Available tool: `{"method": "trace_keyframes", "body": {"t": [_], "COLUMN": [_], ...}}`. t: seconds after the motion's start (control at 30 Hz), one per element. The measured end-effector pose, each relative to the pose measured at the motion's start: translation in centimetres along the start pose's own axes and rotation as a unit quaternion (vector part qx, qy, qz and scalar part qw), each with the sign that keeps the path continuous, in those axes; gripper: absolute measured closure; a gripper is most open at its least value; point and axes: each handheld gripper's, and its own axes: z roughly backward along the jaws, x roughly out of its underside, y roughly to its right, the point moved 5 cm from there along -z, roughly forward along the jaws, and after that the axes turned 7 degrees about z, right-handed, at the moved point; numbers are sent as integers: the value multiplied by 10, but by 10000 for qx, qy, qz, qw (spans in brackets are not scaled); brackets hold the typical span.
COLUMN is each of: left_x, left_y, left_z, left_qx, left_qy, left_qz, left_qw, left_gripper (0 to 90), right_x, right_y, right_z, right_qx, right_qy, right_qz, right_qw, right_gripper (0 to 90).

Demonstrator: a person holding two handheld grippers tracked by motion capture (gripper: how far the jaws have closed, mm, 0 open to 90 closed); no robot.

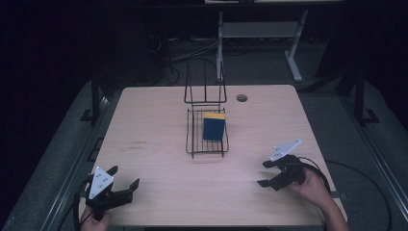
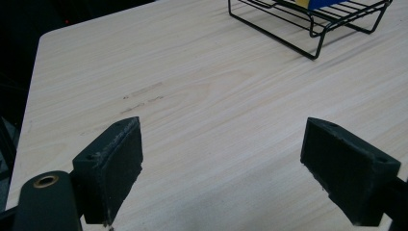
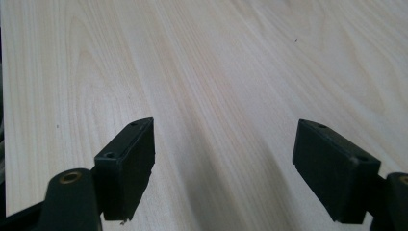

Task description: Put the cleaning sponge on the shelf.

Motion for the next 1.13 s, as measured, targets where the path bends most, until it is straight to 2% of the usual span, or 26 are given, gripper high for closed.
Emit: {"method": "trace_keyframes", "body": {"t": [0.17,0.57,0.8,1.07,1.13], "left_x": [0,0,0,0,-1], "left_y": [0,0,1,1,1], "left_z": [0,0,-1,-1,0], "left_qx": [-2,-9,-3,14,12], "left_qy": [-6,-1,-9,-9,18], "left_qz": [5,13,9,-6,-18], "left_qw": [10000,10000,10000,10000,10000], "left_gripper": [141,141,141,141,141], "right_x": [5,15,24,31,32], "right_y": [-3,-12,-19,-24,-27], "right_z": [0,2,5,5,8], "right_qx": [10,51,115,144,218], "right_qy": [-46,70,241,454,505], "right_qz": [-18,-57,-132,-330,-344], "right_qw": [10000,9999,9996,9983,9979], "right_gripper": [223,223,223,215,209]}}
